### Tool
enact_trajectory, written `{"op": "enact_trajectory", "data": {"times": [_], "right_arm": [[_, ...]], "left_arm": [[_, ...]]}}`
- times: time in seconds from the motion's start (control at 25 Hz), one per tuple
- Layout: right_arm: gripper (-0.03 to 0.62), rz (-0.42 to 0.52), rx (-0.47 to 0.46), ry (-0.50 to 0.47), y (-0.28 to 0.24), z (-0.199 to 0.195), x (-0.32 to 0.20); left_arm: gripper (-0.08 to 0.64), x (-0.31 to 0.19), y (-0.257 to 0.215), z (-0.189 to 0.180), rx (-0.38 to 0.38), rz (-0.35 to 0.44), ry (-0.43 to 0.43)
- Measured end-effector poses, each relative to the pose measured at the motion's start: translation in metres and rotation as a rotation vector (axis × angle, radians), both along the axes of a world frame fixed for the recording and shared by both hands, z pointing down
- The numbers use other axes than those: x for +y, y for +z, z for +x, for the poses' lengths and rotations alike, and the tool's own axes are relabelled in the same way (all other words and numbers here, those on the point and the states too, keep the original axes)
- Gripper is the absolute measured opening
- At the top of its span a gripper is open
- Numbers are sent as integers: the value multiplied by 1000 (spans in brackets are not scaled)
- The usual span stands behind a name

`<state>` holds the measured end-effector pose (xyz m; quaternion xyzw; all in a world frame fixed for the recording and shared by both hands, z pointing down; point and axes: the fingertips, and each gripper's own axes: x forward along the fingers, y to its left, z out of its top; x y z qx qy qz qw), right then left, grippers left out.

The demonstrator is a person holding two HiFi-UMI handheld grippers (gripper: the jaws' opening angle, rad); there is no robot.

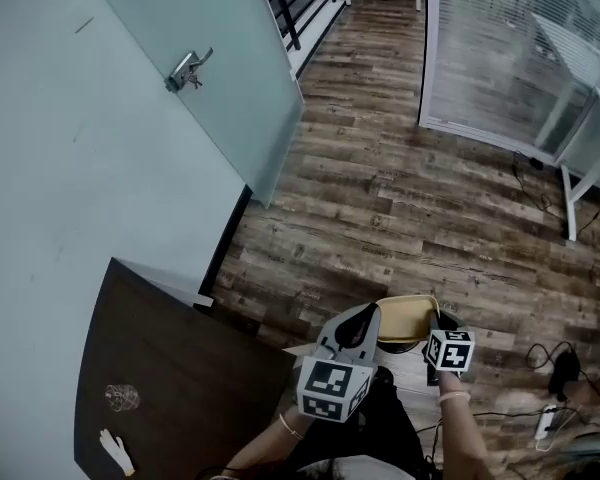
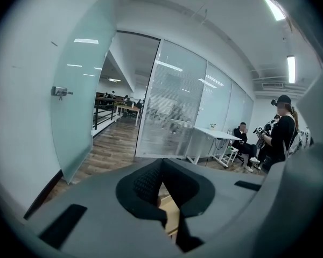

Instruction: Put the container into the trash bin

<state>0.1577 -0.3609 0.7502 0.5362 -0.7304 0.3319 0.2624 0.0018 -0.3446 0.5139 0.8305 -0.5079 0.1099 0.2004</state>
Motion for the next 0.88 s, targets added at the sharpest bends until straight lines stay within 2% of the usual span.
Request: {"op": "enact_trajectory", "data": {"times": [0.36,0.64,0.88], "right_arm": [[29,-117,57,13,53,18,-2],[38,-203,52,46,97,28,-1],[114,-251,-9,71,128,21,0]], "left_arm": [[15,-23,24,17,-5,-26,42],[15,-30,50,29,-11,-47,66],[15,-31,79,24,-23,-71,78]]}}
